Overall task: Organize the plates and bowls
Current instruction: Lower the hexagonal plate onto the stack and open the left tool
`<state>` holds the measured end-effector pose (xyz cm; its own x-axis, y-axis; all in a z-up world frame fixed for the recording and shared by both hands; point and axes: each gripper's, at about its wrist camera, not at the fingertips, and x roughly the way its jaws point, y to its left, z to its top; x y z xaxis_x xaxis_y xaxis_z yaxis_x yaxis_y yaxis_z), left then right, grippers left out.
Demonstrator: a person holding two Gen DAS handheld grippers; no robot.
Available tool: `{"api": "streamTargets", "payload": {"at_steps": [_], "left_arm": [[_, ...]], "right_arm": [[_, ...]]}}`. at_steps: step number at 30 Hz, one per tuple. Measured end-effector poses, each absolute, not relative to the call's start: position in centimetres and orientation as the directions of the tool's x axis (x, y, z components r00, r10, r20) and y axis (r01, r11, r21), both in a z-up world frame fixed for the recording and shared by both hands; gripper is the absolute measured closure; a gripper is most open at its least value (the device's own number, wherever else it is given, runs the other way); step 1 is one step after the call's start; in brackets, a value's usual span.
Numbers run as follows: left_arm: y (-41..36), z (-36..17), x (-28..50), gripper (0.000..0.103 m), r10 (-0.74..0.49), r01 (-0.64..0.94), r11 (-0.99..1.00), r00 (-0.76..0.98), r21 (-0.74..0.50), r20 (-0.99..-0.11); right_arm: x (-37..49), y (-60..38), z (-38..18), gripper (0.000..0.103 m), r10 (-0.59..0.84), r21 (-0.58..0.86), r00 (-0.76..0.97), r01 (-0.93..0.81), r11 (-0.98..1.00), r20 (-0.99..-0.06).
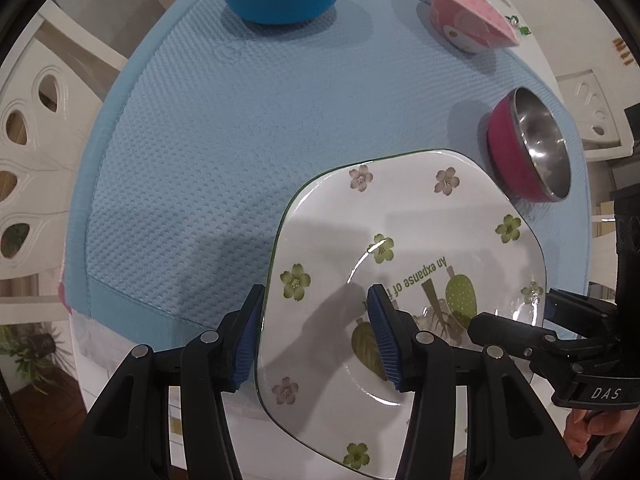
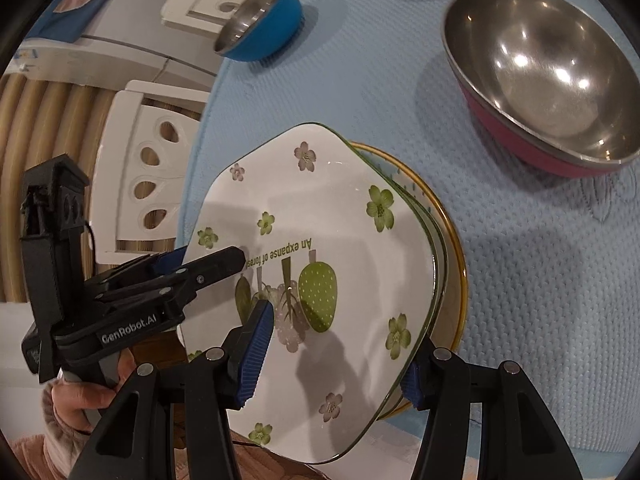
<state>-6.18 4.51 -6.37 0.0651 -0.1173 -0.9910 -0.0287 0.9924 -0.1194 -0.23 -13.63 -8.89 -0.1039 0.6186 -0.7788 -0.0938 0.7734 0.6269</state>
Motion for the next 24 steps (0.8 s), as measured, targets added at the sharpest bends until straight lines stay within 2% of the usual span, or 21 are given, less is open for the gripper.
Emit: {"api": "streamTargets", "payload": {"at_steps": [19,24], "left_arm": [[4.08,-6.82,-5.91,0.056,-0.108,-0.013,0.994,0.071,-0.11,-0.992],[4.15,-6.85,-5.92,0.053,-0.094,0.003,0.996,0.071,-0.094,-0.993]], "right_arm": [[-0.08,-13.38,-8.83,0.048,0.573,0.585,-0.126,-0.099,0.805,-0.81],[-0.25,-14.12,-8.91,0.048,0.595,0.606,-0.139,-0.064,0.793,-0.792]]}}
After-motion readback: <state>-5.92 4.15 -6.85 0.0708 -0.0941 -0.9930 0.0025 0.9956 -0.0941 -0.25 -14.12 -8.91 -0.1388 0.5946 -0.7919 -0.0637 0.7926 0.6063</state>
